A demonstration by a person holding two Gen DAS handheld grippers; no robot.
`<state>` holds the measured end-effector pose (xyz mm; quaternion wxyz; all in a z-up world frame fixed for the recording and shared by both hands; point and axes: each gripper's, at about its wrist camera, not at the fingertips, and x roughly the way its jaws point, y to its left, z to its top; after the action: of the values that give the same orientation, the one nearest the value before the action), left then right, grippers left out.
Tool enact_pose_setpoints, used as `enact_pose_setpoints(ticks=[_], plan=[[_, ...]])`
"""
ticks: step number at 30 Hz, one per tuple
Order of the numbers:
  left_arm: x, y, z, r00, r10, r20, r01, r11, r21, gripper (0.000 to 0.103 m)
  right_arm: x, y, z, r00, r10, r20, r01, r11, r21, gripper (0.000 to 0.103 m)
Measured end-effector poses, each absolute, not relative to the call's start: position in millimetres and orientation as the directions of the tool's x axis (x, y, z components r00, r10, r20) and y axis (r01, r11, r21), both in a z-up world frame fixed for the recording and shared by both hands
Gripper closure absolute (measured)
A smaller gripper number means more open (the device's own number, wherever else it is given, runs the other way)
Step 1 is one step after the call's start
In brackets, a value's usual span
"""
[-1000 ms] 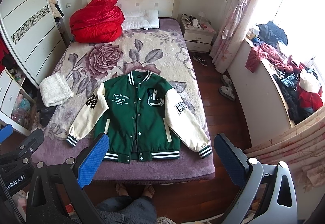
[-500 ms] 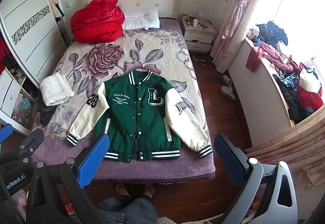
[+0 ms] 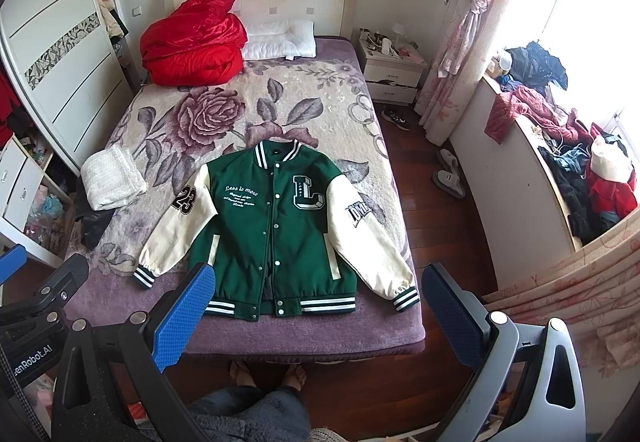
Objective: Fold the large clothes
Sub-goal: 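Grasp the cream sleeve cuff with the right tool while the left tool approaches the other sleeve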
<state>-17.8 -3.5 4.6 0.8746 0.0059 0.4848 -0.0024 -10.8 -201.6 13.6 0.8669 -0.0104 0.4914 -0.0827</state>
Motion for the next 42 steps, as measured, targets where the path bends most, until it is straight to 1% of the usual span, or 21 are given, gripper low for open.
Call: enact_pose_setpoints(ticks=[13, 21, 25, 27, 29, 31, 32, 33, 34, 35, 36, 37, 39, 40, 41, 42], plan=[[-11.7, -6.7, 10.9, 0.534, 0.001, -0.845, 0.012, 1.0, 0.009, 0.0, -11.1, -202.1, 13.1, 0.504, -0.153, -0.85, 0.134, 0.986, -0.098, 0.0], [7.5, -6.0, 15.9, 0.535, -0.004, -0.845, 0.02, 1.0, 0.008, 0.0, -9.1, -199.8, 7.9, 0.491, -0.155, -0.857, 0.142, 0.985, -0.096, 0.0], [25.1, -1.6, 5.0, 0.562, 0.024, -0.827, 0.013, 0.999, 0.038, 0.0, 2.7, -196.8, -0.8, 0.475, -0.161, -0.865, 0.175, 0.981, -0.087, 0.0], [38.4, 2.6, -8.7, 0.582, 0.052, -0.812, 0.005, 0.998, 0.067, 0.0, 12.5, -203.8, -14.8, 0.471, -0.157, -0.868, 0.207, 0.976, -0.064, 0.0], [56.3, 5.9, -28.4, 0.602, 0.077, -0.795, -0.001, 0.995, 0.095, 0.0, 27.1, -221.1, -39.9, 0.447, -0.137, -0.884, 0.26, 0.965, -0.018, 0.0], [70.9, 6.6, -54.2, 0.61, 0.087, -0.787, -0.001, 0.994, 0.109, 0.0, 37.8, -246.8, -77.4, 0.408, -0.11, -0.906, 0.34, 0.94, 0.039, 0.0], [82.2, 5.3, -73.7, 0.604, 0.102, -0.79, -0.005, 0.992, 0.125, 0.0, 40.8, -262.5, -100.1, 0.398, -0.091, -0.913, 0.386, 0.919, 0.076, 0.003], [91.5, 2.0, -90.2, 0.59, 0.112, -0.799, -0.003, 0.991, 0.137, 0.0, 43.5, -277.6, -124.0, 0.377, -0.089, -0.922, 0.433, 0.897, 0.091, 0.008], [107.5, -4.1, -117.4, 0.565, 0.118, -0.817, 0.01, 0.989, 0.15, 0.0, 45.2, -291.8, -146.6, 0.352, -0.084, -0.932, 0.472, 0.876, 0.099, 0.024], [113.8, -8.1, -134.7, 0.55, 0.133, -0.825, 0.012, 0.986, 0.167, 0.0, 47.3, -310.1, -177.7, 0.318, -0.072, -0.945, 0.519, 0.848, 0.11, 0.038], [122.0, -13.2, -155.7, 0.527, 0.153, -0.836, 0.018, 0.981, 0.191, 0.0, 46.3, -325.5, -202.7, 0.287, -0.059, -0.956, 0.561, 0.819, 0.118, 0.039], [134.6, -21.3, -185.3, 0.498, 0.165, -0.851, 0.031, 0.978, 0.208, 0.0, 44.7, -342.1, -231.9, 0.267, -0.027, -0.963, 0.605, 0.782, 0.146, 0.039], [145.3, -31.5, -223.7, 0.464, 0.195, -0.864, 0.037, 0.97, 0.239, 0.0, 40.6, -381.6, -298.9, 0.236, 0.049, -0.97, 0.708, 0.676, 0.206, 0.039], [154.7, -39.3, -253.5, 0.437, 0.211, -0.875, 0.044, 0.966, 0.255, 0.0, 37.5, -402.3, -338.3, 0.233, 0.103, -0.967, 0.759, 0.603, 0.247, 0.035], [159.4, -43.7, -271.0, 0.416, 0.218, -0.883, 0.051, 0.964, 0.262, 0.0, 32.2, -417.1, -369.8, 0.247, 0.14, -0.959, 0.787, 0.548, 0.283, 0.028], [165.8, -49.8, -296.8, 0.389, 0.234, -0.891, 0.059, 0.959, 0.278, 0.0, 28.2, -435.2, -408.8, 0.25, 0.18, -0.952, 0.826, 0.474, 0.306, 0.027]])
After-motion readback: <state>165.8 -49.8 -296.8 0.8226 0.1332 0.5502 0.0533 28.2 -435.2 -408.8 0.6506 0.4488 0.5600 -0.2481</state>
